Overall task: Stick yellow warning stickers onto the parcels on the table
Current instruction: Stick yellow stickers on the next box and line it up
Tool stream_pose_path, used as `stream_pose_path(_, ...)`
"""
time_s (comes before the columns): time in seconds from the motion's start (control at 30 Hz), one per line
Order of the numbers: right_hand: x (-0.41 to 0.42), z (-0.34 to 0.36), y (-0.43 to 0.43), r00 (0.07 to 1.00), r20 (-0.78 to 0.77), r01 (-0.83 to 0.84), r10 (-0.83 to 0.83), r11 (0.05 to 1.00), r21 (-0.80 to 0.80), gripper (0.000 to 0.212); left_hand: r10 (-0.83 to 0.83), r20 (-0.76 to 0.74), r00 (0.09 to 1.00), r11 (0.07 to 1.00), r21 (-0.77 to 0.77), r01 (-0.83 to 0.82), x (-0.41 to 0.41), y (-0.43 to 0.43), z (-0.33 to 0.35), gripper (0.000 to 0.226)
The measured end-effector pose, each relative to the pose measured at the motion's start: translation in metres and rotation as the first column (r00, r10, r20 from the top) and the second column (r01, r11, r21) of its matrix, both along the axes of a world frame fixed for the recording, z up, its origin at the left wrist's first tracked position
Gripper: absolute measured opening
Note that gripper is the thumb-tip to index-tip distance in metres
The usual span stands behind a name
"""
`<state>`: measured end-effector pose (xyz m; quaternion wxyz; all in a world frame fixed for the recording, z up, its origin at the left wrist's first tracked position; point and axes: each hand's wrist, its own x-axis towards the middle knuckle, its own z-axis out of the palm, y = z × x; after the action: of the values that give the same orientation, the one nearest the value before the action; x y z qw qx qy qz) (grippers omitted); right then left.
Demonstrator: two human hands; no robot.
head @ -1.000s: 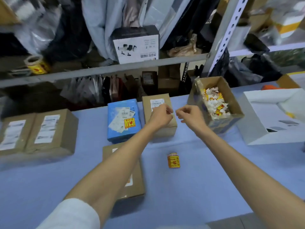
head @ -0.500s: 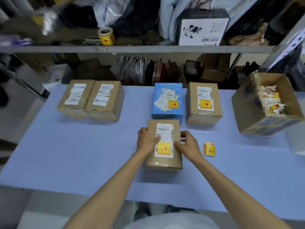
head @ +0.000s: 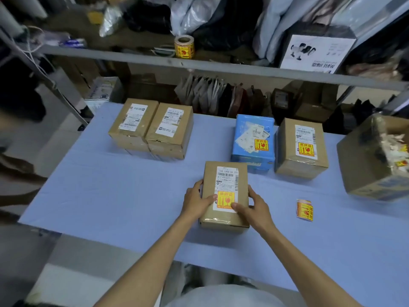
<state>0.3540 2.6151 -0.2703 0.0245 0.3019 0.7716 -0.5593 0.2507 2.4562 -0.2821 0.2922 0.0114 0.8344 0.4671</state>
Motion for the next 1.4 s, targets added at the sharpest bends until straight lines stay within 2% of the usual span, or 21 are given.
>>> stream_pose_path(0.2, -0.032, 0.0, -0.025, 1.0, -0.009, 0.002, -0.003, 1.0, -0.021, 0.059, 0.056, -0.015, 0.998, 0.998, 0.019, -0.056, -0.023, -0.031, 0.007, 0.063)
stream_pose_path(0.33, -0.061, 0.007, -0.034, 0.998, -0.063, 0.001, -0.001, 1.0, -0.01, 0.053, 0.075, -0.043, 0.996, 0.996, 0.048, -0.073, -0.049, -0.039, 0.024, 0.065)
stream_pose_path(0.53, -0.109, 0.022, -0.022, 0.996, -0.091, 0.011, -0.006, 0.999, 0.05, 0.046, 0.013, -0.094, 0.995, 0.996, 0.084, -0.005, -0.09, -0.025, 0.05, 0.061)
stream_pose_path(0.67, -0.14, 0.027, -0.008, 0.997, -0.06, 0.042, -0.038, 0.996, 0.082, 0.051, -0.013, -0.137, 0.99, 0.995, 0.095, 0.026, -0.114, -0.004, 0.06, 0.069)
stream_pose_path(0.8, -0.172, 0.03, 0.008, 0.998, -0.051, 0.048, -0.044, 0.995, 0.091, 0.052, -0.076, -0.175, 0.982, 0.995, 0.056, 0.087, -0.149, 0.018, 0.063, 0.066)
stream_pose_path(1.07, -0.226, 0.022, 0.034, 0.997, 0.008, 0.072, -0.073, 0.994, 0.083, 0.052, -0.138, -0.13, 0.982, 0.99, 0.01, 0.14, -0.21, 0.054, 0.049, 0.065)
stream_pose_path(1.4, -0.253, 0.004, 0.042, 0.992, 0.124, -0.05, 0.023, 0.975, 0.218, 0.071, -0.131, -0.121, 0.984, 0.99, -0.073, 0.123, -0.228, 0.071, 0.011, 0.06)
